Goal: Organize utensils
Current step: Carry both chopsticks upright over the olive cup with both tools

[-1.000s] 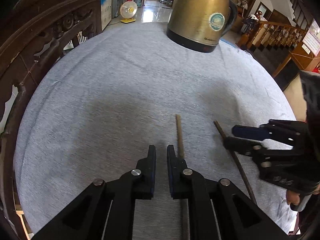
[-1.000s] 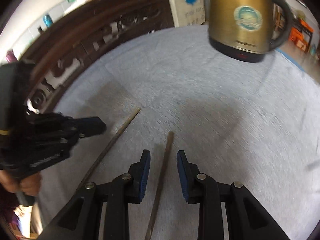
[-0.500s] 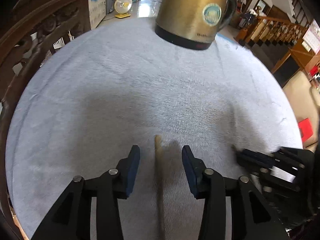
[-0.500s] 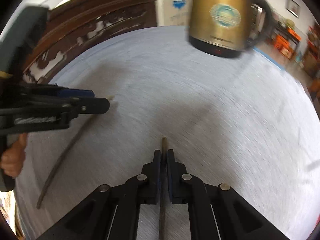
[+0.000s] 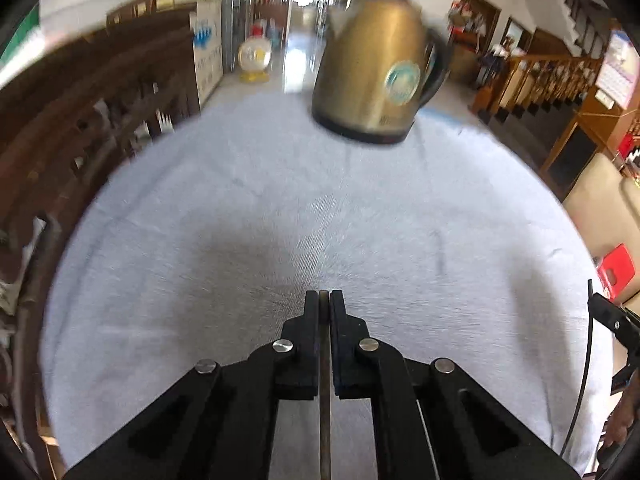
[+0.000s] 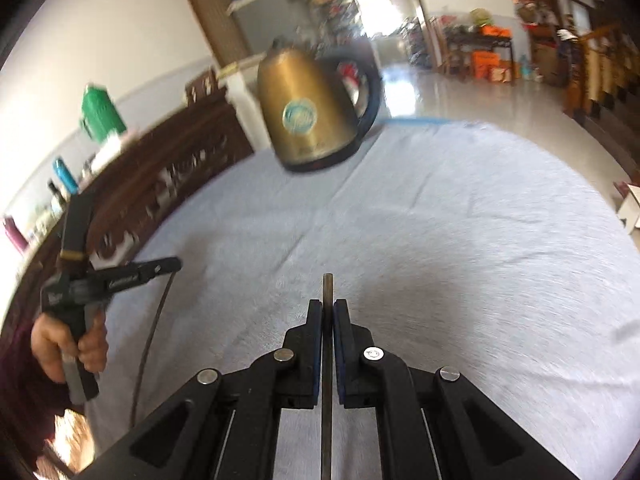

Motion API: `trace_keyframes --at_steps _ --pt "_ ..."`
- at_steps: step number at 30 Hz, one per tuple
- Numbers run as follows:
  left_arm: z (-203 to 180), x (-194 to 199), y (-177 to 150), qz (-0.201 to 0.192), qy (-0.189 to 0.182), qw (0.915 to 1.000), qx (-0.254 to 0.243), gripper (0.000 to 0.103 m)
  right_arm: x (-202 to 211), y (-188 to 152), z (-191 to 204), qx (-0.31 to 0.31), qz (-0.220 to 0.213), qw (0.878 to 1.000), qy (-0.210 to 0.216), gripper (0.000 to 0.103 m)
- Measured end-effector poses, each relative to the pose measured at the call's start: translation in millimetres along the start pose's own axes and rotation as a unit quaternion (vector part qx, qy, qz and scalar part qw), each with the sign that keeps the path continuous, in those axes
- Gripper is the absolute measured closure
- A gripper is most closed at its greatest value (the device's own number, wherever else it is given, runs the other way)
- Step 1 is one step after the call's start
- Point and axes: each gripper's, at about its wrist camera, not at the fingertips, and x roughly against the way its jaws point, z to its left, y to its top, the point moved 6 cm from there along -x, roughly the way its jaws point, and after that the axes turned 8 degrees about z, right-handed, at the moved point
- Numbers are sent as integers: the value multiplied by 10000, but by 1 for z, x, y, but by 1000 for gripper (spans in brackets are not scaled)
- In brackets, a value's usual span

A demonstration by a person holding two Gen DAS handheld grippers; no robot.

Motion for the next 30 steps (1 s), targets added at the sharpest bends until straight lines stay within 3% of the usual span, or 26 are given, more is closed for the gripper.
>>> trace_keyframes --at_steps 5,9,16,21,30 --pt "-11 80 -15 -835 -77 9965 -15 98 55 -8 6 -131 -601 9981 -58 97" --pt "-23 142 -36 -1525 -142 9882 -57 98 96 -20 17 -126 -1042 9943 -171 97" --pt "-41 212 -81 -2348 -128 9719 -79 98 160 -51 19 -226 -1631 9854 -424 97" --pt "-53 234 -104 -2574 -47 9662 -153 98 195 -73 18 -299 -1876 9804 -515 97" --pt "-50 250 -127 -2544 -191 9669 -16 98 247 -106 29 -304 -2283 9716 -544 97"
